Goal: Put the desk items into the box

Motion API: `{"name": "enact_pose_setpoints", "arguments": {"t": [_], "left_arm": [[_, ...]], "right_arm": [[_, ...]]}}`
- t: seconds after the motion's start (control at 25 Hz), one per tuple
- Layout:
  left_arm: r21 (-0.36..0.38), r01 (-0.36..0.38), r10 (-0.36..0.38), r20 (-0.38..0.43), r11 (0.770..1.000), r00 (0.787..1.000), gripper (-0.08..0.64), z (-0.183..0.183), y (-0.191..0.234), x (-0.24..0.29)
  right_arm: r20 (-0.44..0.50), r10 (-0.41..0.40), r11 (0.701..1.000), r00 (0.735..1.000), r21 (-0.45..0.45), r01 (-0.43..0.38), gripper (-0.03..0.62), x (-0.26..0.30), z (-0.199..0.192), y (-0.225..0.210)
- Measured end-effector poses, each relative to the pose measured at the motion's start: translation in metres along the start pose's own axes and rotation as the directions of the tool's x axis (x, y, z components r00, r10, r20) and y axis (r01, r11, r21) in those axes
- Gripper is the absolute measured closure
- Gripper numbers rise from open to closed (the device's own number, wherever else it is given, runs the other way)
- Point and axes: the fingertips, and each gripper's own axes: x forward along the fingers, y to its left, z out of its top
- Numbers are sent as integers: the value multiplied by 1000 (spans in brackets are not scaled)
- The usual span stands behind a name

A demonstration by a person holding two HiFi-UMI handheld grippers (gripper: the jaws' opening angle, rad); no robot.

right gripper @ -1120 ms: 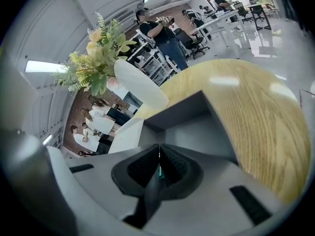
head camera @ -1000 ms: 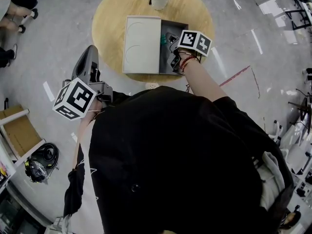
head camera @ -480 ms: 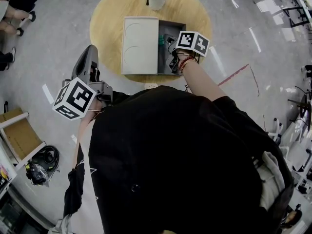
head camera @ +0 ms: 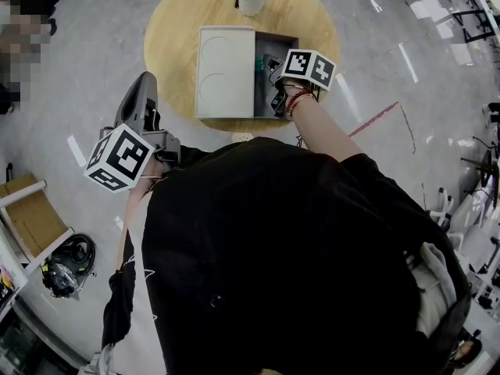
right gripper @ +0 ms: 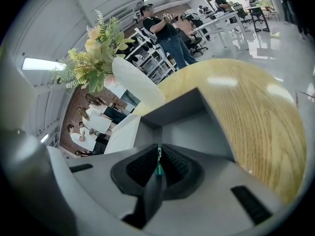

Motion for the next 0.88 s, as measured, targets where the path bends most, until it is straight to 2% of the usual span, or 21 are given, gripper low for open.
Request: {"name": "enact_pose_setpoints", "arguments": {"t": [0.56,0.88], "left_arm": [[-9,1,-1,5,1000,1000,550,3,6,-3],[-13,14,-14,11,1000,1000,551,10,11,-4]], "right_arm": [[4,-75,997,997,-28,76,514,-2,1,-7],[27,-112,993,993,-37,113,512,-2,3,-5]]}}
